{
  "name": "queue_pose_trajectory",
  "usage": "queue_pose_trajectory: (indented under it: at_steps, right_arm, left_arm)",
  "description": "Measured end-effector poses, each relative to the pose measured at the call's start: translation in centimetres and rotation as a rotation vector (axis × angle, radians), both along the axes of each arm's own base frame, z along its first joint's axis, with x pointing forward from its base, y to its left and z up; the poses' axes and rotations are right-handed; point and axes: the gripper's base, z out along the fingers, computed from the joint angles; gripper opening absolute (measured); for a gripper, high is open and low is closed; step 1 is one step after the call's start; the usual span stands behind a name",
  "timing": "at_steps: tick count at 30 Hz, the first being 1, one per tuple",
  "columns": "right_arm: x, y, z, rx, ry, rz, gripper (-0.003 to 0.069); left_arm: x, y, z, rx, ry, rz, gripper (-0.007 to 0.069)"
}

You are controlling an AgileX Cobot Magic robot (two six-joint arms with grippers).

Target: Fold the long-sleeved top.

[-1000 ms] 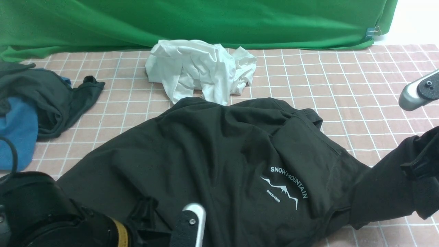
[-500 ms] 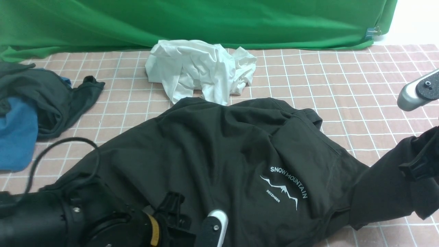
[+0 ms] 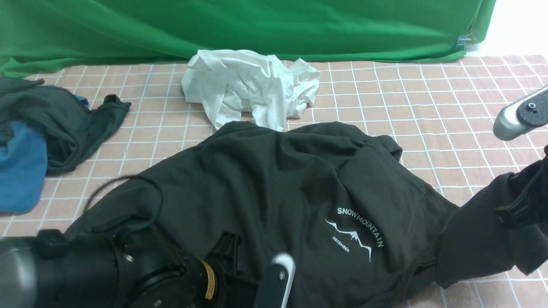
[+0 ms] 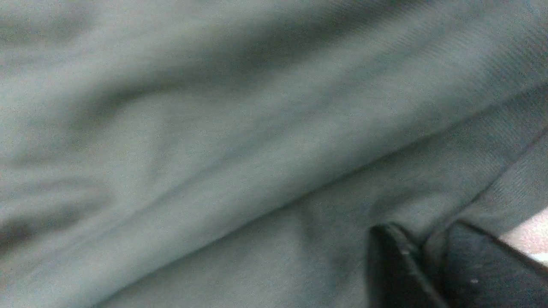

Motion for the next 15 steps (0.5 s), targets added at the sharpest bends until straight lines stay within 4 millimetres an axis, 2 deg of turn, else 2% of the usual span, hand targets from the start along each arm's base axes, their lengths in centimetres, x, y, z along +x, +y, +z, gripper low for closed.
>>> queue_pose_trajectory:
  at_steps: [2,3,9,13,15]
  right_arm:
    - [0.0,0.0,0.0,-0.003,0.0,0.006,0.0042]
    - [0.0,0.0,0.0,-0.002,0.0,0.006,0.0042]
    - [0.0,0.0,0.0,0.0,0.001,0.005,0.0042]
    - [0.0,0.1,0.0,0.003,-0.005,0.006,0.0042]
    - [0.0,0.1,0.0,0.003,-0.004,0.006,0.0042]
  left_arm:
    - [0.1,-0.1,1.9,-0.028,-0.009,0.044,0.0052]
    - [0.1,0.0,3.1,-0.038,-0.01,0.068,0.0033]
    - [-0.8,0.7,8.3,-0.085,0.048,0.206,0.0018]
    - [-1.9,1.2,9.2,-0.043,0.162,0.253,0.0017]
    - [-1.9,1.7,9.1,-0.051,0.22,0.356,0.0017]
